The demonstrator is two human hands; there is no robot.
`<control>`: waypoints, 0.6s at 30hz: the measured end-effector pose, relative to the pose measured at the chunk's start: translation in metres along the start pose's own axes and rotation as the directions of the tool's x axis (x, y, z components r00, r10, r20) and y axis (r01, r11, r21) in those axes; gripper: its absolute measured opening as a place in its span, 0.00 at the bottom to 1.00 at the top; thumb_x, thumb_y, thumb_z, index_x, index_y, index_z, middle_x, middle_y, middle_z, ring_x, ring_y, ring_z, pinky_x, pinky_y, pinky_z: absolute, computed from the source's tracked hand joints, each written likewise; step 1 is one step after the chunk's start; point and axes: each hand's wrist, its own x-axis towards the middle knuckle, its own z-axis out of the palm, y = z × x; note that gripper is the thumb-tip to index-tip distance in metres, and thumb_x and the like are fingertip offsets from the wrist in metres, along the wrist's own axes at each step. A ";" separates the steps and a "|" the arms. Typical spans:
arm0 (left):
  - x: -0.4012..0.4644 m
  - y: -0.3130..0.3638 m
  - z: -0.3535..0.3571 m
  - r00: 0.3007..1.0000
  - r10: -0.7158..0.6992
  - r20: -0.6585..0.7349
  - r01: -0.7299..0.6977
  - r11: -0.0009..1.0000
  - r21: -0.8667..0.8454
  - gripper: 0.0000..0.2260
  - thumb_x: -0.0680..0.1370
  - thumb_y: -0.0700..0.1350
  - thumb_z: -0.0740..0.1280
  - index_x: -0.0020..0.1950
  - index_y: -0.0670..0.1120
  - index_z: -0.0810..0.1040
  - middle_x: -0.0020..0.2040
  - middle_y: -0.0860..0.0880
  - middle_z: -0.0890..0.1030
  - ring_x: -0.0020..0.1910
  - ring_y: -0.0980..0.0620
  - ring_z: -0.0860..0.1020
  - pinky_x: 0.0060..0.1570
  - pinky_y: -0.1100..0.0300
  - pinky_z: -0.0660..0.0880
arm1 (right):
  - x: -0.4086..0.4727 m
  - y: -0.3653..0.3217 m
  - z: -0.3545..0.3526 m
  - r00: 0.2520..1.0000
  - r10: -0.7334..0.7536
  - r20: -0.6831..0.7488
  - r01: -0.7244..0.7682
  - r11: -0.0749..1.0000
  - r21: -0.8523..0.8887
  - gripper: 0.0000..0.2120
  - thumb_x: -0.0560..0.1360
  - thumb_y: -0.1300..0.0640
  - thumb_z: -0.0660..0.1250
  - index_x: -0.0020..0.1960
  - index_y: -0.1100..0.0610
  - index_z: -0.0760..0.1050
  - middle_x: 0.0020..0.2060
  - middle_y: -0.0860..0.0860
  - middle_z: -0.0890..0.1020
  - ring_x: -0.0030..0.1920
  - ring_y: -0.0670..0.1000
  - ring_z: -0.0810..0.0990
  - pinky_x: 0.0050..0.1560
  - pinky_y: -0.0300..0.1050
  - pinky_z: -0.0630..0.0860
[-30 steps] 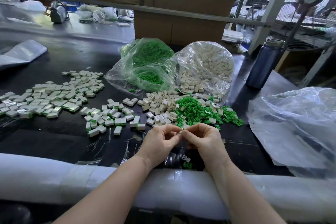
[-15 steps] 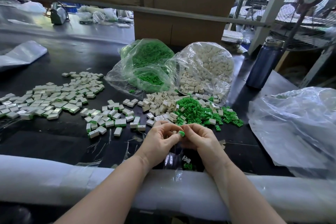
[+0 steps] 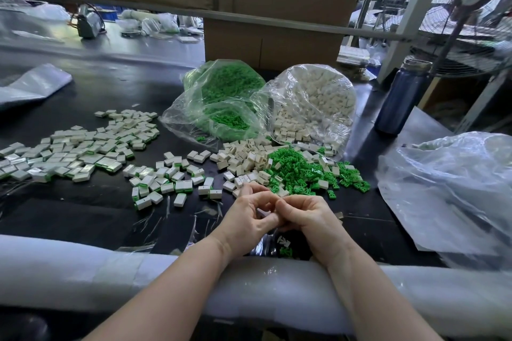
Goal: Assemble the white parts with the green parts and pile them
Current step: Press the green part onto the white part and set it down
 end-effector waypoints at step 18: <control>0.000 0.000 0.002 0.999 0.027 0.026 -0.030 0.994 0.101 0.06 0.74 0.34 0.66 0.48 0.44 0.78 0.54 0.44 0.69 0.49 0.53 0.72 0.54 0.68 0.70 | 0.000 0.001 0.000 1.000 -0.012 -0.008 0.012 0.999 0.050 0.07 0.64 0.59 0.70 0.37 0.63 0.83 0.26 0.54 0.81 0.25 0.46 0.78 0.27 0.33 0.72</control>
